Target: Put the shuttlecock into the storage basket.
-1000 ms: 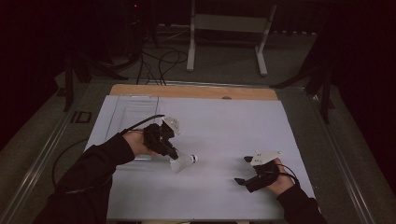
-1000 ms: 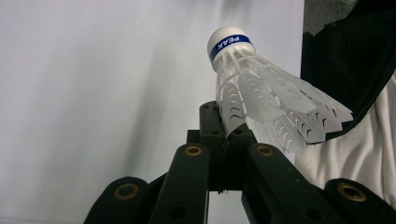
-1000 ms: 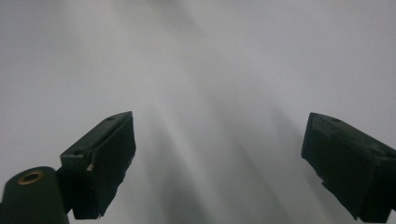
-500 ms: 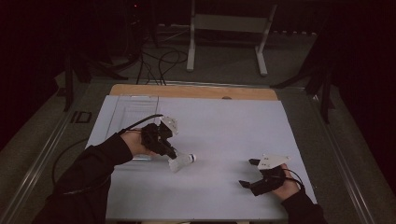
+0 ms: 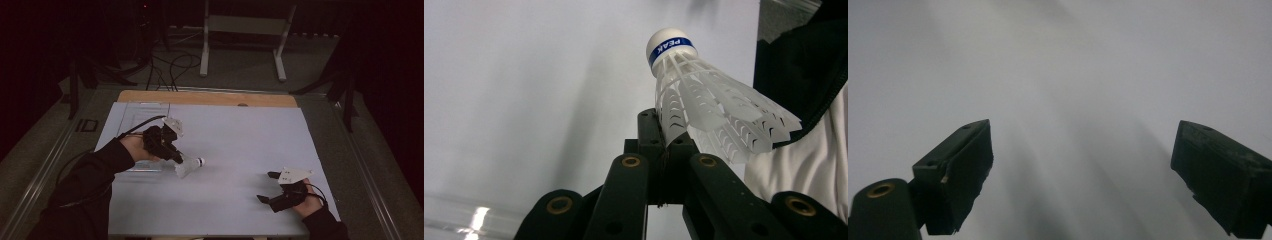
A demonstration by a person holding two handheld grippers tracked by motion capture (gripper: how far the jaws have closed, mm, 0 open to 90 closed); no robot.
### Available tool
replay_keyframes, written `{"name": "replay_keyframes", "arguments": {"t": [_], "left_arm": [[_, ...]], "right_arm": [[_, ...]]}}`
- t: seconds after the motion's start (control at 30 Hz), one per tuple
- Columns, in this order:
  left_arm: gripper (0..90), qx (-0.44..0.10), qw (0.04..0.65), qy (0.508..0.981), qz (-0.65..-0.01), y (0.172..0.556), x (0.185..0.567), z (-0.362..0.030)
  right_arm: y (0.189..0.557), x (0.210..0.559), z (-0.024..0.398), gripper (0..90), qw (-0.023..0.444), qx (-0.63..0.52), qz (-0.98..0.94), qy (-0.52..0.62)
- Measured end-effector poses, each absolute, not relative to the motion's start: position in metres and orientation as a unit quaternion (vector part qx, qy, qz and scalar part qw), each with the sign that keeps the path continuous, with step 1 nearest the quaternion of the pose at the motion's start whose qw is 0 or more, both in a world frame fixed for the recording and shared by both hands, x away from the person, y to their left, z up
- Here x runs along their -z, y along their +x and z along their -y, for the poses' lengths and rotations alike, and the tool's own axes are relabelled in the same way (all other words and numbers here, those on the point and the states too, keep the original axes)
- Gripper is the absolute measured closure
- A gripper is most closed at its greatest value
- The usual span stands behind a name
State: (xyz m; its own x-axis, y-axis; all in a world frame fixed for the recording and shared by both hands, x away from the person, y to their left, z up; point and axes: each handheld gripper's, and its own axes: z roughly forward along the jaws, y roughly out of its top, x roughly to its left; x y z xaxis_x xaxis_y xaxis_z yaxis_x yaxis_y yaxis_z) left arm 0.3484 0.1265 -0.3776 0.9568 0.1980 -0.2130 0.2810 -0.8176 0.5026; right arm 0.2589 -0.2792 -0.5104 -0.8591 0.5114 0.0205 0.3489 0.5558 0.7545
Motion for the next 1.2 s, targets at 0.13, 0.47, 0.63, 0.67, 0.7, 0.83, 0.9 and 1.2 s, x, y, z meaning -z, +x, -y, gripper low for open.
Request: {"name": "replay_keyframes", "arguments": {"t": [0.13,0.47,0.63,0.67,0.7,0.83,0.9,1.2], "left_arm": [[90.0,0.066,0.279,0.949,-0.134,0.35,0.371,-0.132],[90.0,0.027,0.289,0.942,-0.17,0.359,0.35,-0.156],[90.0,0.016,0.297,0.936,-0.188,0.363,0.345,-0.166],[90.0,0.011,0.3,0.934,-0.196,0.365,0.342,-0.172],[90.0,0.007,0.301,0.932,-0.2,0.365,0.342,-0.174],[90.0,-0.003,0.305,0.927,-0.22,0.368,0.339,-0.182],[90.0,-0.008,0.305,0.925,-0.226,0.369,0.338,-0.186],[90.0,-0.033,0.307,0.913,-0.266,0.375,0.337,-0.207]], "right_arm": [[0.259,0.51,0.28,9.8,0.102,-0.406,-0.875,0.245],[0.26,0.511,0.277,9.8,0.101,-0.405,-0.875,0.245],[0.26,0.511,0.276,9.8,0.1,-0.407,-0.875,0.243],[0.26,0.511,0.276,9.8,0.099,-0.407,-0.875,0.243],[0.26,0.511,0.275,9.8,0.098,-0.405,-0.876,0.243],[0.26,0.511,0.275,9.8,0.098,-0.406,-0.876,0.241],[0.26,0.511,0.274,9.8,0.098,-0.405,-0.877,0.24],[0.259,0.511,0.273,9.8,0.095,-0.406,-0.877,0.239]]}}
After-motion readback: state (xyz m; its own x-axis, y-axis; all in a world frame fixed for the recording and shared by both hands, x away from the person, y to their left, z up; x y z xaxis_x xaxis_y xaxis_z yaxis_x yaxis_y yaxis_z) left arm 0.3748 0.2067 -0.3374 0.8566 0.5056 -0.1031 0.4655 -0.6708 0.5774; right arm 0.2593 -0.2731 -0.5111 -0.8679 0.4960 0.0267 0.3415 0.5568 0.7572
